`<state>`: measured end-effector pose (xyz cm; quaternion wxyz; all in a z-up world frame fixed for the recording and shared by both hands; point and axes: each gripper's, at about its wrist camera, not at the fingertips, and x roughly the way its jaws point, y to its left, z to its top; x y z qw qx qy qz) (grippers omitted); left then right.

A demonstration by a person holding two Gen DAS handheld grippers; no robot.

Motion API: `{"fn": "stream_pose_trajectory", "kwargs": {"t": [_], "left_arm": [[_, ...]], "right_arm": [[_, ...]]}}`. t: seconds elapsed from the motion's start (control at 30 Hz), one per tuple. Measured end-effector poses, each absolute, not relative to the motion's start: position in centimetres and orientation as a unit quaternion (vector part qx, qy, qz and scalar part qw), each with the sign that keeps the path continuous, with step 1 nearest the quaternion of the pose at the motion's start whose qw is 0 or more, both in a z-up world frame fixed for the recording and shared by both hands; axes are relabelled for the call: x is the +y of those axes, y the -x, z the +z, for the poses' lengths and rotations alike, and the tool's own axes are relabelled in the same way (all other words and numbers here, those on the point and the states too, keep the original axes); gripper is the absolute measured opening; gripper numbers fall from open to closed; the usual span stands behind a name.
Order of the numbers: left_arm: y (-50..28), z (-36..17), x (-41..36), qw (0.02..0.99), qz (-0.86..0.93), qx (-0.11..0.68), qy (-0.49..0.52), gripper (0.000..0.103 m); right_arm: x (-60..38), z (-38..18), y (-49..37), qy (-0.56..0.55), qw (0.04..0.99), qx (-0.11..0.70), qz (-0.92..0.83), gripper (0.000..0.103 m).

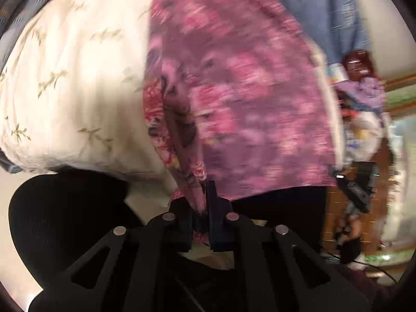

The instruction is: Fold small clothes

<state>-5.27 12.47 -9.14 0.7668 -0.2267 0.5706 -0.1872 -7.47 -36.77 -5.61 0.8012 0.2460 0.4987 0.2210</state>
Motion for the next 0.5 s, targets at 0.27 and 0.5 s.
{"fn": "stream_pose_trajectory", "kwargs": {"t": [0.27,0.5], "left_arm": [[2.8,-2.9,14.0,0.797,-0.235,0.473,0.293,0.006],[-3.1,-1.5,14.9,0.809,-0.214,0.446,0.318,0.006]], "right_arm": [[-36.8,-0.7,5.8,-0.328,0.802,0.414,0.278,0.008],[-36.8,1.8,0.3,-0.368,0.81,0.355,0.287,0.008]]}}
